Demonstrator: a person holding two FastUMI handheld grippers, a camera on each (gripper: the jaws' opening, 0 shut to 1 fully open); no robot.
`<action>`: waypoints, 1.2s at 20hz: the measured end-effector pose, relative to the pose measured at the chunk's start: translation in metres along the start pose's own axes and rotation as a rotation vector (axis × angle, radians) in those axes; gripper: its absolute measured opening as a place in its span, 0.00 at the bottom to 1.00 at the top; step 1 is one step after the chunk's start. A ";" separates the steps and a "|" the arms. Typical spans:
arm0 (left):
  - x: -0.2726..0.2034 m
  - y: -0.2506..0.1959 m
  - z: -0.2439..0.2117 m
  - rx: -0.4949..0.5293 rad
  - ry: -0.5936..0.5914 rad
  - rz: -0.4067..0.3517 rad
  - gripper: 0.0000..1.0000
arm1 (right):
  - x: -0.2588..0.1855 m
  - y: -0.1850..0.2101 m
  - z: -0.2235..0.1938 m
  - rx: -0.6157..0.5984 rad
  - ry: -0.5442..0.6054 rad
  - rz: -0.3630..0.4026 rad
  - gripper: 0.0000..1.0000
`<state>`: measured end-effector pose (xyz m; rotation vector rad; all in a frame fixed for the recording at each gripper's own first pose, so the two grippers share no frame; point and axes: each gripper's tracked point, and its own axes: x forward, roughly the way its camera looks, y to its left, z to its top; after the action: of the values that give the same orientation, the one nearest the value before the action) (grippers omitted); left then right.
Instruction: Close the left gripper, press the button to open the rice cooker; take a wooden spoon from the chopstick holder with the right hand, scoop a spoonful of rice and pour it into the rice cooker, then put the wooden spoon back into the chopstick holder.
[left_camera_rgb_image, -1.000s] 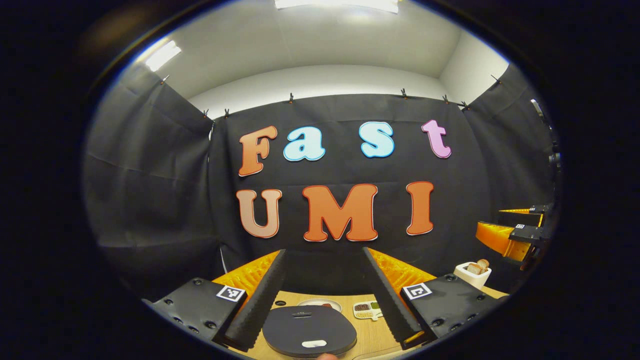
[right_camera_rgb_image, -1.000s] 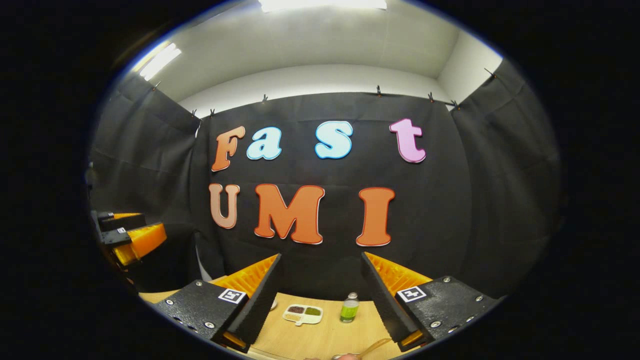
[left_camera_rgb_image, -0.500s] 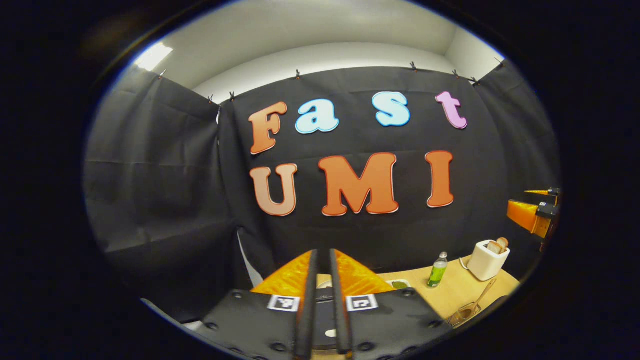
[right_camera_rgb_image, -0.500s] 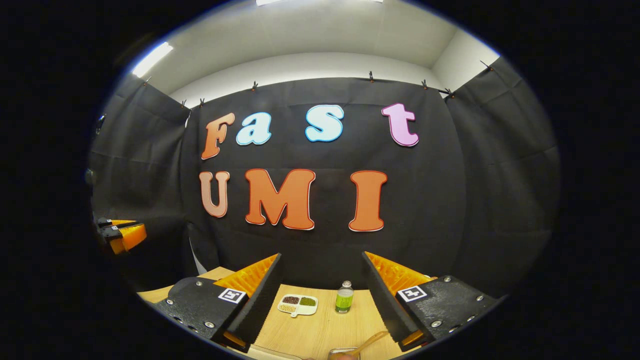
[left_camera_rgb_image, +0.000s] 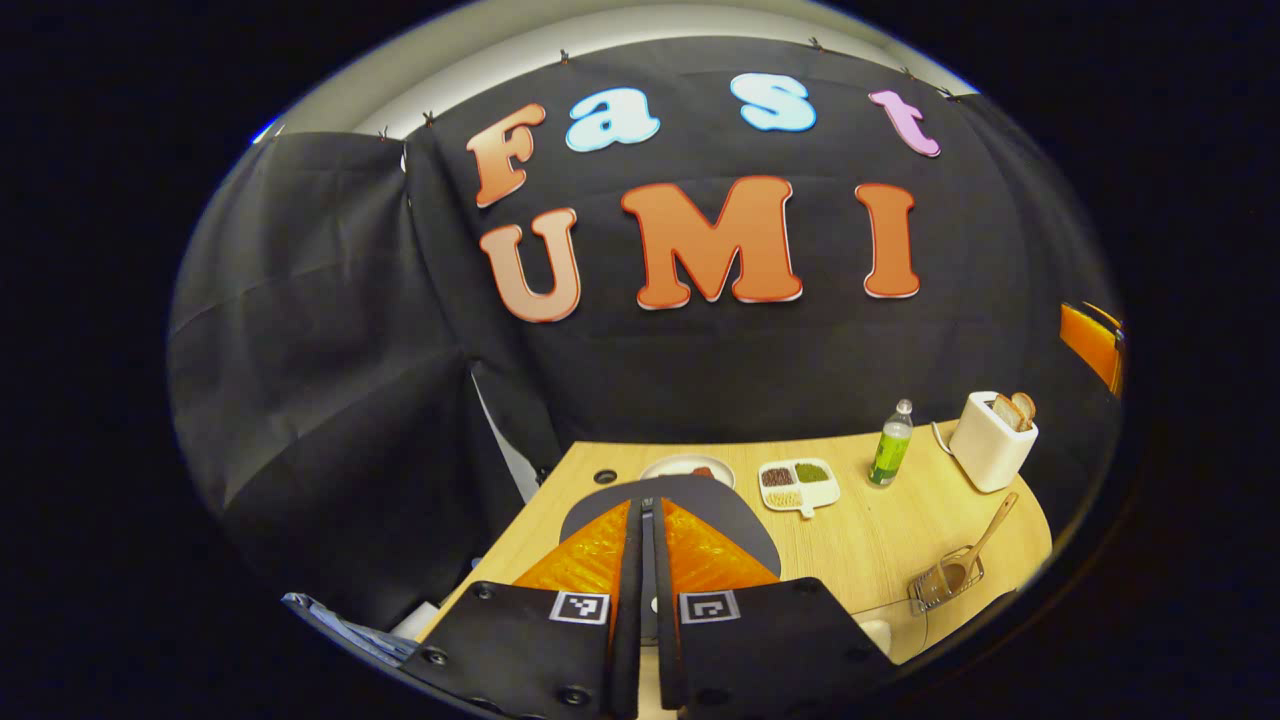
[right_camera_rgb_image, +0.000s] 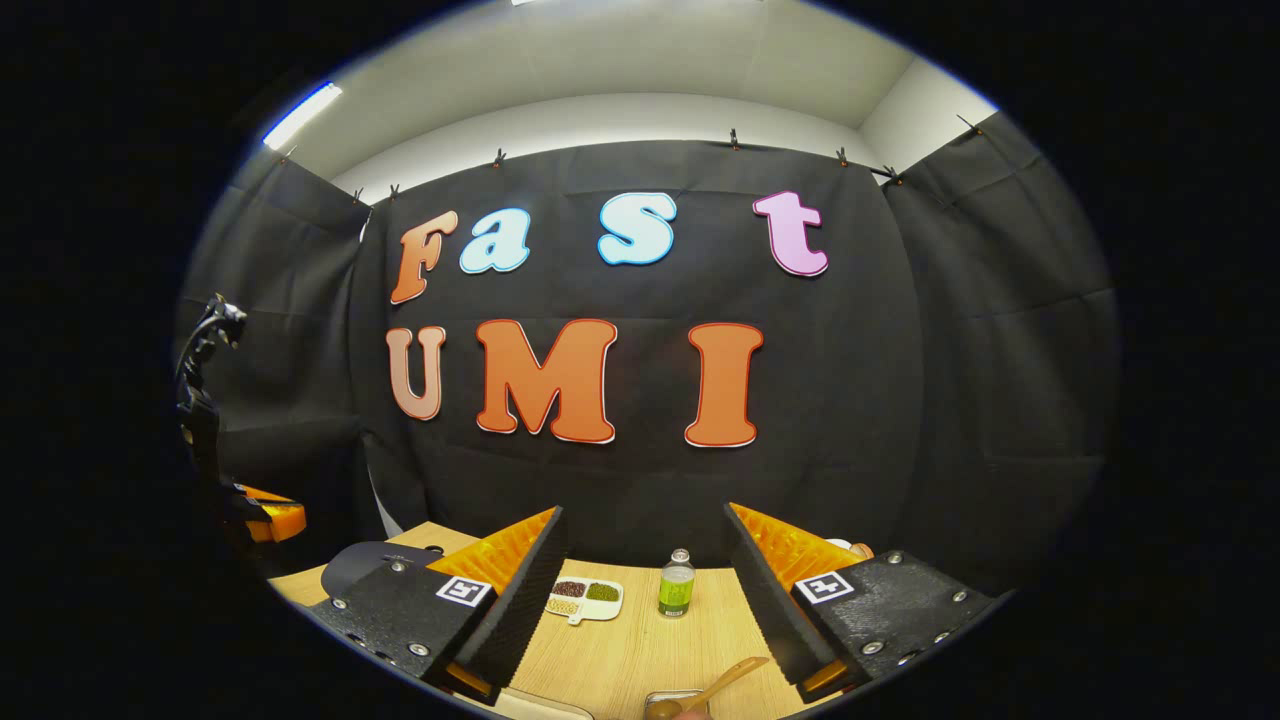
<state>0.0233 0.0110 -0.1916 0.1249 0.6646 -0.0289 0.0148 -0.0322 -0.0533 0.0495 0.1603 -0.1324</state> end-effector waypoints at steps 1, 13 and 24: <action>0.006 0.001 -0.009 -0.021 0.051 -0.004 0.12 | -0.001 -0.001 -0.003 -0.003 0.007 -0.002 0.95; 0.052 0.003 -0.098 -0.195 0.551 -0.060 0.14 | -0.001 -0.020 -0.035 -0.021 0.081 -0.030 0.95; 0.079 -0.020 -0.135 -0.364 0.807 -0.119 0.07 | -0.011 -0.037 -0.061 -0.053 0.135 -0.059 0.95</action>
<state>0.0012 0.0090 -0.3479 -0.2725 1.4691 0.0314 -0.0107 -0.0634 -0.1135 0.0006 0.3000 -0.1840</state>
